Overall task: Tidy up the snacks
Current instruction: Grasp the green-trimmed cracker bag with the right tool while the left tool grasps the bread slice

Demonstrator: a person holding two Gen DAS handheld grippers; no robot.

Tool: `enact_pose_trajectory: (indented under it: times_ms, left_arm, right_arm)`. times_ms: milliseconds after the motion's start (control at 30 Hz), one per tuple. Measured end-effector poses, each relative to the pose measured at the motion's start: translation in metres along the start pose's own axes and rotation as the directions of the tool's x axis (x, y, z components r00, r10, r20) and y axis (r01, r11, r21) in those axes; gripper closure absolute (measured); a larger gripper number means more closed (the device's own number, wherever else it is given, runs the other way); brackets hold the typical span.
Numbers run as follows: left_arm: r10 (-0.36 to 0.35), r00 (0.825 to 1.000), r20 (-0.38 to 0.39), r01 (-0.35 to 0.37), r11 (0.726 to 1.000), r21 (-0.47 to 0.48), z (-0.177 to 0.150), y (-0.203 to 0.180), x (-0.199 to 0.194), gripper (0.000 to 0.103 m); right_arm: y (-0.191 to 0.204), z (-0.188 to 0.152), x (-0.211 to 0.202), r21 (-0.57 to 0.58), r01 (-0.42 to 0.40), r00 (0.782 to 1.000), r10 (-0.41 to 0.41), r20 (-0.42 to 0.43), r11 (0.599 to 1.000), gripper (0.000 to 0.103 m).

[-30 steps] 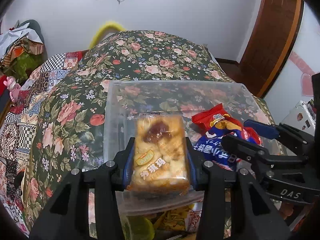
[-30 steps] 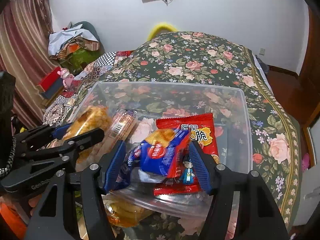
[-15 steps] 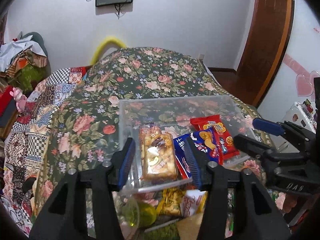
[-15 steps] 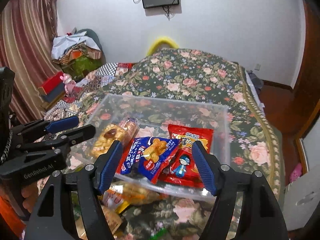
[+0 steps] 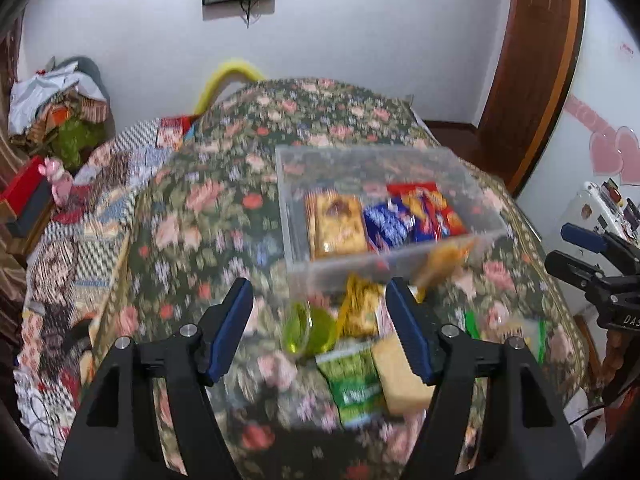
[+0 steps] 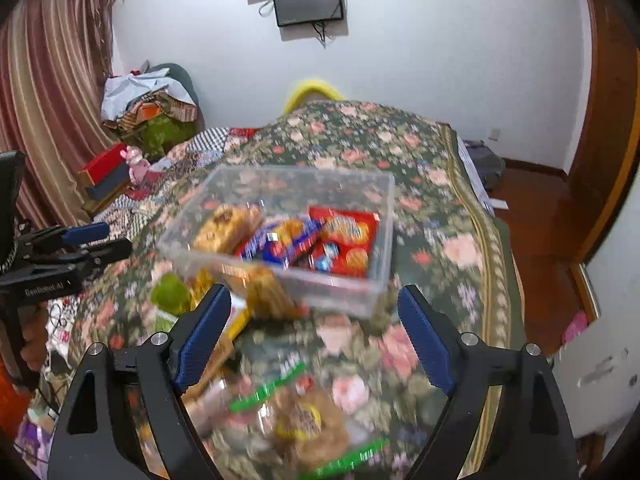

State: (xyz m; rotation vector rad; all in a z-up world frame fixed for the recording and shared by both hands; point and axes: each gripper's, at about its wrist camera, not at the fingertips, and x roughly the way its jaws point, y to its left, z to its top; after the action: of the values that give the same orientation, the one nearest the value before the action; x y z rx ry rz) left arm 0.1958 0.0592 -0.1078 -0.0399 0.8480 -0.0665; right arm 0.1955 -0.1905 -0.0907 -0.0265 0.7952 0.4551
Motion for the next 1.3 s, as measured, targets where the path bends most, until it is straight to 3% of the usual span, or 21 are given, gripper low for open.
enact_pose_trajectory:
  times_ms: [433, 667, 833, 1067, 1133, 1300]
  left_arm:
    - [-0.069, 0.989, -0.134, 0.070, 0.998, 0.007, -0.045, -0.038, 0.021, 0.034]
    - [-0.054, 0.990, -0.134, 0.054, 0.999, -0.002, -0.043, -0.050, 0.029, 0.034]
    - [-0.101, 0.984, -0.145, 0.096, 0.994, -0.046, -0.041, -0.051, 0.033, 0.034]
    - [-0.092, 0.976, -0.199, 0.089, 0.996, -0.023, -0.047, -0.062, 0.056, 0.034]
    - [-0.111, 0.970, -0.215, 0.103, 0.994, -0.045, -0.050, -0.060, 0.064, 0.033]
    - [-0.120, 0.971, -0.208, 0.110, 0.992, -0.061, -0.053, -0.062, 0.075, 0.033]
  right_arm:
    - [-0.010, -0.066, 0.016, 0.034, -0.028, 0.986, 0.034, -0.162, 0.999, 0.019]
    - [-0.002, -0.076, 0.035, 0.004, -0.058, 0.976, 0.057, -0.209, 0.998, 0.016]
    - [-0.006, -0.082, 0.048, -0.004, -0.063, 0.970, 0.060, -0.235, 0.998, 0.015]
    - [-0.013, -0.086, 0.057, 0.051, -0.081, 0.969, 0.091, -0.228, 0.995, 0.015]
    - [-0.013, -0.086, 0.056, 0.049, -0.079, 0.971, 0.088, -0.221, 0.996, 0.018]
    - [-0.014, -0.085, 0.056, 0.052, -0.073, 0.974, 0.083, -0.212, 0.996, 0.041]
